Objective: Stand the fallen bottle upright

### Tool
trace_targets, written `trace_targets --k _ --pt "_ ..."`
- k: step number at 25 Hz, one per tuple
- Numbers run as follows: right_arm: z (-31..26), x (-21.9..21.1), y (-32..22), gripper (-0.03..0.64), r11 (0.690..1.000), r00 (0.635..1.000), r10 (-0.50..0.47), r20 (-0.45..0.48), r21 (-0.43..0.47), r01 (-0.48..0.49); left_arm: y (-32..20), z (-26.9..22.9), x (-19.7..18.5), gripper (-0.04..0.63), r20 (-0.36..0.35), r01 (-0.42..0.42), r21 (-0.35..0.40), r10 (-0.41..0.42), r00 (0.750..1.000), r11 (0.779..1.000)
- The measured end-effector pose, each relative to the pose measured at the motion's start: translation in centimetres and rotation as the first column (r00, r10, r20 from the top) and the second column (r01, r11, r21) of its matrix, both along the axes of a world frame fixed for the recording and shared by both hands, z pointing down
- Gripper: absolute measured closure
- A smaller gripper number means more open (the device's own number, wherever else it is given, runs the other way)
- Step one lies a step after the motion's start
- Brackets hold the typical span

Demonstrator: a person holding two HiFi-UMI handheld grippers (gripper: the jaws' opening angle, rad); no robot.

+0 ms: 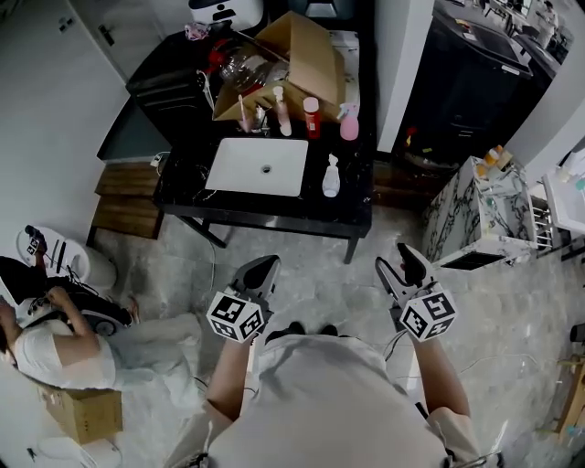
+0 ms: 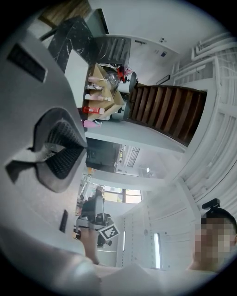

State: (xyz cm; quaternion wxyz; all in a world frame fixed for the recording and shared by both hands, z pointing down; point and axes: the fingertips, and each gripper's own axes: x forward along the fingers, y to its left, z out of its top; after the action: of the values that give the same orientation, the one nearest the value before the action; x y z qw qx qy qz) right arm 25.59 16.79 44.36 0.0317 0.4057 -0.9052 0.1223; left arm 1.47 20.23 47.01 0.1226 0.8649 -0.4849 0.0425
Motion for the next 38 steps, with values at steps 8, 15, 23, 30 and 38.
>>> trace_targets --k 8,15,23,30,38 --pt "1.6 0.4 -0.8 0.348 0.999 0.999 -0.047 -0.023 -0.026 0.046 -0.2 0.9 0.7 0.589 0.003 0.038 -0.007 -0.038 0.999 0.999" --pt "2.4 0.0 -1.9 0.348 0.998 0.998 -0.057 -0.025 -0.03 0.056 -0.8 1.7 0.7 0.588 -0.002 0.049 -0.01 -0.049 0.999 0.999" --pt "3.1 -0.5 -4.8 0.348 0.999 0.999 -0.016 -0.037 -0.046 0.014 -4.0 1.7 -0.6 0.589 0.014 0.033 -0.007 -0.033 0.999 0.999" --pt "4.0 -3.5 -9.4 0.348 0.998 0.998 0.02 -0.06 -0.062 -0.024 -9.7 2.0 -2.9 0.588 0.023 -0.022 0.001 0.022 1.0 1.0" --pt "5.4 -7.5 -16.4 0.348 0.991 0.993 0.071 -0.09 -0.106 -0.081 -17.6 3.2 -6.7 0.589 0.031 -0.088 -0.036 0.09 0.996 0.995"
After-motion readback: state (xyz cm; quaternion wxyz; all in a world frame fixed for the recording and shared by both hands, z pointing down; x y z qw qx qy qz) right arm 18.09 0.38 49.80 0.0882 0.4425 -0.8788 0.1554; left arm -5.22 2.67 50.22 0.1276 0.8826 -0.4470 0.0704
